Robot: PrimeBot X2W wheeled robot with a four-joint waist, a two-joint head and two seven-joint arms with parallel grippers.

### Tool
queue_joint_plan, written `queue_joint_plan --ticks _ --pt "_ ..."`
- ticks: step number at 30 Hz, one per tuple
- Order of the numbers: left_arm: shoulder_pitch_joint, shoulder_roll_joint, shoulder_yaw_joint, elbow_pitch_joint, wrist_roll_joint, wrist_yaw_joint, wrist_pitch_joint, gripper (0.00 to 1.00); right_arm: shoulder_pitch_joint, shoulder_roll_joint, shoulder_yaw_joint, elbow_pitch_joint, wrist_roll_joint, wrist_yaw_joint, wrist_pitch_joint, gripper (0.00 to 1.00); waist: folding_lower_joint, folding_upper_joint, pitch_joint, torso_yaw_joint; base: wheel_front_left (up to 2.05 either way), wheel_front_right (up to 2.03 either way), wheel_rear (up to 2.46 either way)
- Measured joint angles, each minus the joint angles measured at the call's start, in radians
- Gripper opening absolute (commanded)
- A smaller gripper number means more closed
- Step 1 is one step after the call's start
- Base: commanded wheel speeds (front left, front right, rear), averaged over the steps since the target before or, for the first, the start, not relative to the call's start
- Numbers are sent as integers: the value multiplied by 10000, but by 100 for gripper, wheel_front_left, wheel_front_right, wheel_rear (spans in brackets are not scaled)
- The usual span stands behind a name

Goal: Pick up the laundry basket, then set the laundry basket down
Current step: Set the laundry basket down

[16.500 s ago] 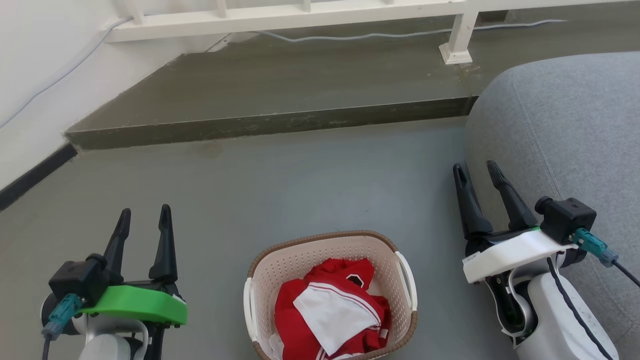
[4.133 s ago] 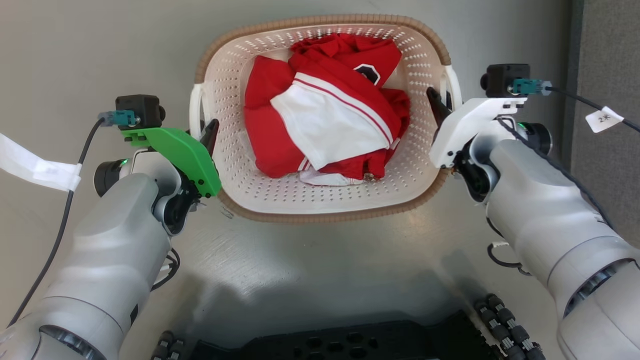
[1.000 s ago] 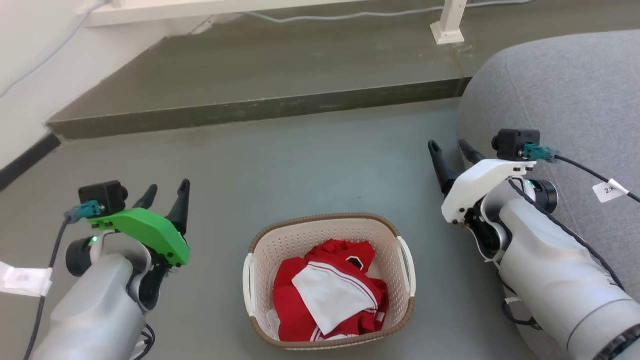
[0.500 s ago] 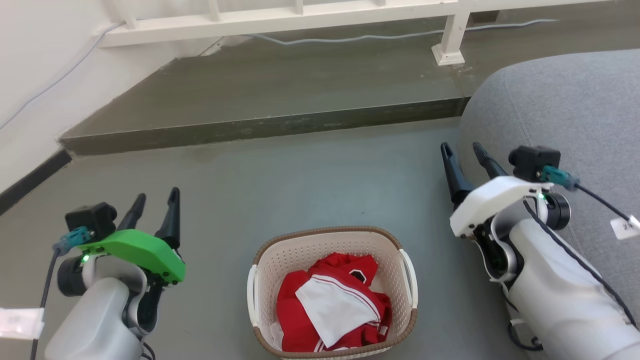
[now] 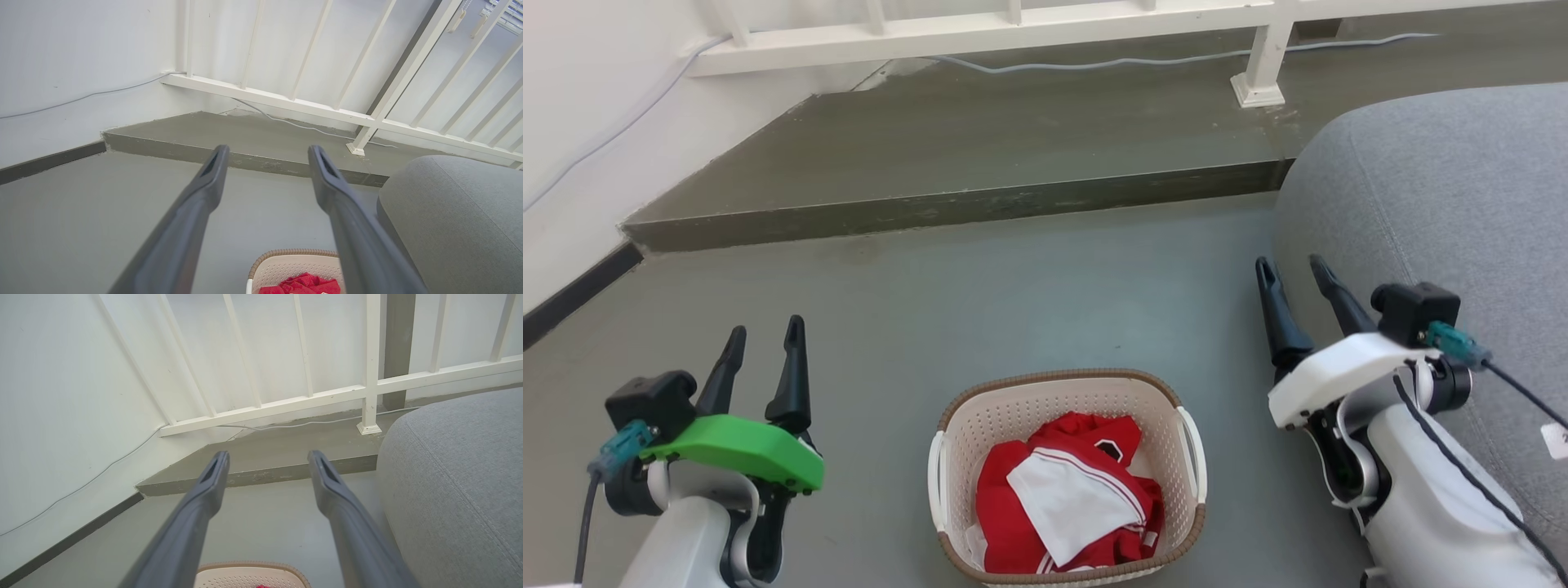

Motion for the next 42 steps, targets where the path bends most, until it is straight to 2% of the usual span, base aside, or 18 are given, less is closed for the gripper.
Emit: queue_joint_plan --ticks 7,17,30,42 --pt "688 -192 708 -715 769 0 0 100 658 61 -284 -485 -523 -150 0 100 0 0 23 65 0 0 0" --pt "1307 -380 1198 -1283 1632 -31 0 100 1092 240 -639 -980 -1030 -151 0 100 0 0 26 82 0 0 0" --pt "1818 -949 1676 -1710 2167 -384 0 100 1579 372 -1101 -1279 -1457 -151 0 100 0 0 70 98 0 0 0" --pt "2021 -1160 2054 -1778 2456 -652 0 100 1748 593 -1344 -1413 -1649 -56 0 100 1 0 129 94 0 0 0"
